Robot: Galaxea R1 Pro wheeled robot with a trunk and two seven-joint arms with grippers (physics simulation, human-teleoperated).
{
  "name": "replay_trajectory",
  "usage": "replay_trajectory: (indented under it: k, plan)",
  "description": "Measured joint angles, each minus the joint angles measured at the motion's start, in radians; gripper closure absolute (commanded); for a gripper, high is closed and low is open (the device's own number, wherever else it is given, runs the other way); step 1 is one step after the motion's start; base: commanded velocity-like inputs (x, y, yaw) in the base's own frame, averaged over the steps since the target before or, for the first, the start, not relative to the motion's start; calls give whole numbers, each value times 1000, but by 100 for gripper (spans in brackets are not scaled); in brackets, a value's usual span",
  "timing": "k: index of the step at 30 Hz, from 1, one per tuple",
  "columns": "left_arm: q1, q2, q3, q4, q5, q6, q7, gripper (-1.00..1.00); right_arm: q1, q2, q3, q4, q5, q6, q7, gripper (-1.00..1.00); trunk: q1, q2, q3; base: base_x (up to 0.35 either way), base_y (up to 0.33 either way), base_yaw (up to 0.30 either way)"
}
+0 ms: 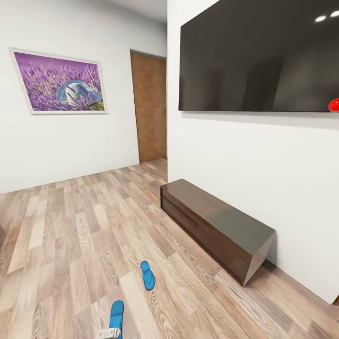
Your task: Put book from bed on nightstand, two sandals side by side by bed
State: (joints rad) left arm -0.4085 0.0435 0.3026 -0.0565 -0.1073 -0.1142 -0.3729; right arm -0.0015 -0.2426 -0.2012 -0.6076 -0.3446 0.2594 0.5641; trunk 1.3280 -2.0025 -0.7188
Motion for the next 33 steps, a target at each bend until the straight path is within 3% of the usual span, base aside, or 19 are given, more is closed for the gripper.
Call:
replay_trajectory:
  k: [8, 33]
  plan:
    - [0, -6, 0, 0, 0, -2, 2, 100, 0, -1, -1, 6, 1, -15, 3, -100, 0, 0, 0, 0, 0, 224]
    - [0, -7, 0, 0, 0, -3, 4, 100, 0, 3, -2, 9, -1, -16, -1, -100, 0, 0, 0, 0, 0, 36]
